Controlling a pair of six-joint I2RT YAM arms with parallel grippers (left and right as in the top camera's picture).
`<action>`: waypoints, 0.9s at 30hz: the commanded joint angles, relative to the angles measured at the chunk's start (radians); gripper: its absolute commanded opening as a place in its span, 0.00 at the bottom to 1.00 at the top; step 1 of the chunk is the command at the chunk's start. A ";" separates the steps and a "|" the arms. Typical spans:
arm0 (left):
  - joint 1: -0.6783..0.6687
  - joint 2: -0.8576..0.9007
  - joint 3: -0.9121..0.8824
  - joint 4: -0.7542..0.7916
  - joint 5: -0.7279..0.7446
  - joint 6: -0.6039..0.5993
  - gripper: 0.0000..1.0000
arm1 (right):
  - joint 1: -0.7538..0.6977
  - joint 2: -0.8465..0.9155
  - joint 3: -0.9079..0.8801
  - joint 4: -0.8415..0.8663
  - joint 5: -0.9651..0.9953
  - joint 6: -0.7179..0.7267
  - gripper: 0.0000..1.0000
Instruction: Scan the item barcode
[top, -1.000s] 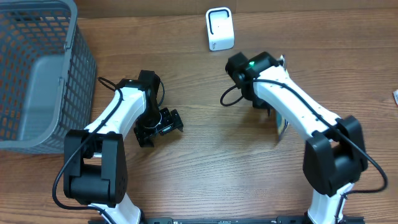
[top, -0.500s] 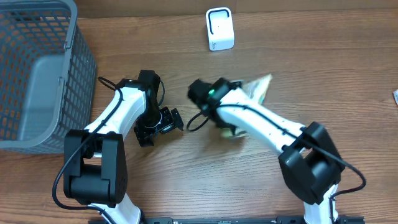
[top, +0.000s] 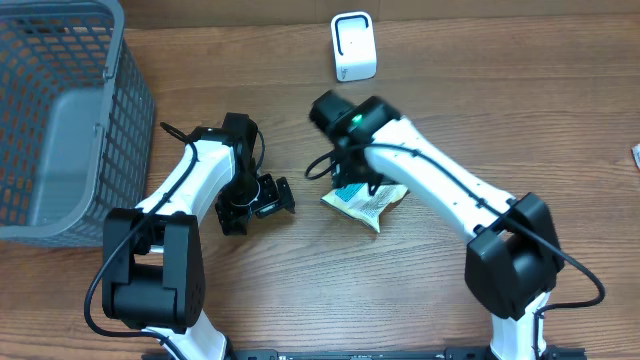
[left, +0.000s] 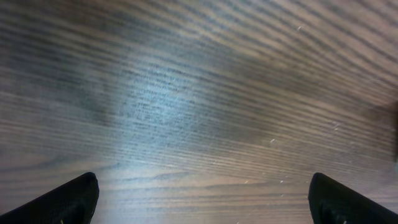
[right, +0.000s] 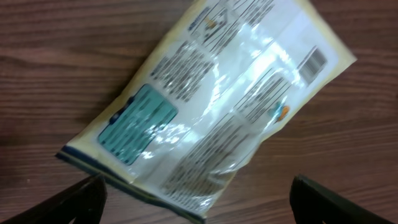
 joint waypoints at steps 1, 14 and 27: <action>-0.007 -0.007 -0.004 0.027 -0.002 0.006 0.98 | -0.055 0.001 0.020 0.014 -0.109 -0.072 0.95; -0.007 -0.007 -0.004 0.041 -0.050 -0.060 1.00 | -0.023 0.070 -0.007 0.045 -0.036 0.279 1.00; -0.007 -0.007 -0.004 0.056 -0.052 -0.023 1.00 | -0.210 0.058 -0.008 -0.183 -0.068 0.238 1.00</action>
